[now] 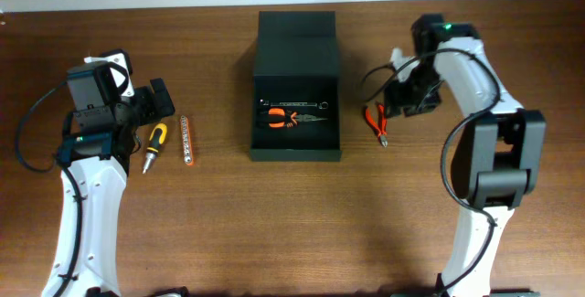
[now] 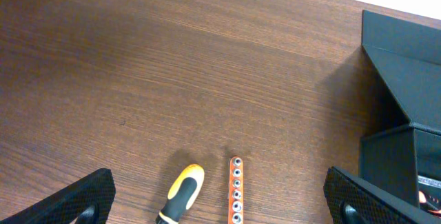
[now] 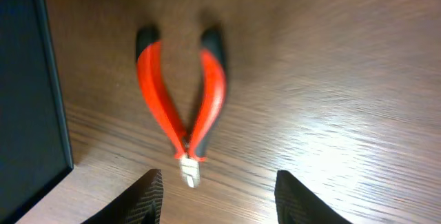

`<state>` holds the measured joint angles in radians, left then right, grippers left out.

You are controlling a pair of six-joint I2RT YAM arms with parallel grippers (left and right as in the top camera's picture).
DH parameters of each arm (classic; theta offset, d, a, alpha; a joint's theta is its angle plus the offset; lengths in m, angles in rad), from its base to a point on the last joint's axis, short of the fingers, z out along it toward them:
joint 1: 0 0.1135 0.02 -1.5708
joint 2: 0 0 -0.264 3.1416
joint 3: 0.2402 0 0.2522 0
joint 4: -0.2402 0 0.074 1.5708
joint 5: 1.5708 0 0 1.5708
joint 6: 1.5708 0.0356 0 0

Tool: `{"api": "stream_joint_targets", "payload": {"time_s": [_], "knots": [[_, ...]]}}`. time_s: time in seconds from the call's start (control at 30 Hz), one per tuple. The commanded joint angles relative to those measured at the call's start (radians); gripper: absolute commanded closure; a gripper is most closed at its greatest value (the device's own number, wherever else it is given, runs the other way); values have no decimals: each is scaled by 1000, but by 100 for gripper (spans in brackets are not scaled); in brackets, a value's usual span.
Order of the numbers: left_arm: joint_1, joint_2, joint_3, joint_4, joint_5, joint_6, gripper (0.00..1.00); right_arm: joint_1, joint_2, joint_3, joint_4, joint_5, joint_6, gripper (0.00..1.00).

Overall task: Pack container
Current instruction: 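Lower the right gripper and grasp the red pliers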

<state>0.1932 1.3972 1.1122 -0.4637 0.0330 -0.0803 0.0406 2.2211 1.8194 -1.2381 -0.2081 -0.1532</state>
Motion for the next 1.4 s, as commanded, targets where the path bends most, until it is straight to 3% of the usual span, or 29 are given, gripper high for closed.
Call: {"api": "stream_joint_targets", "payload": {"time_s": [0.0,0.2,0.7,1.17,1.37], "knots": [[6,3,20,2,-4,-10,1,34,-9,-48,9,27,16,49],[6,3,20,2,-4,-10,1,93,-9,-82,46,174,44,49],[6,3,20,3,-4,-10,1,119,-9,-192,174,175,129,50],[6,3,20,2,-4,-10,1,165,-9,-228,196,180,128,57],[6,3,20,2,-4,-10,1,171,-9,-228,196,180,129,68]]}}
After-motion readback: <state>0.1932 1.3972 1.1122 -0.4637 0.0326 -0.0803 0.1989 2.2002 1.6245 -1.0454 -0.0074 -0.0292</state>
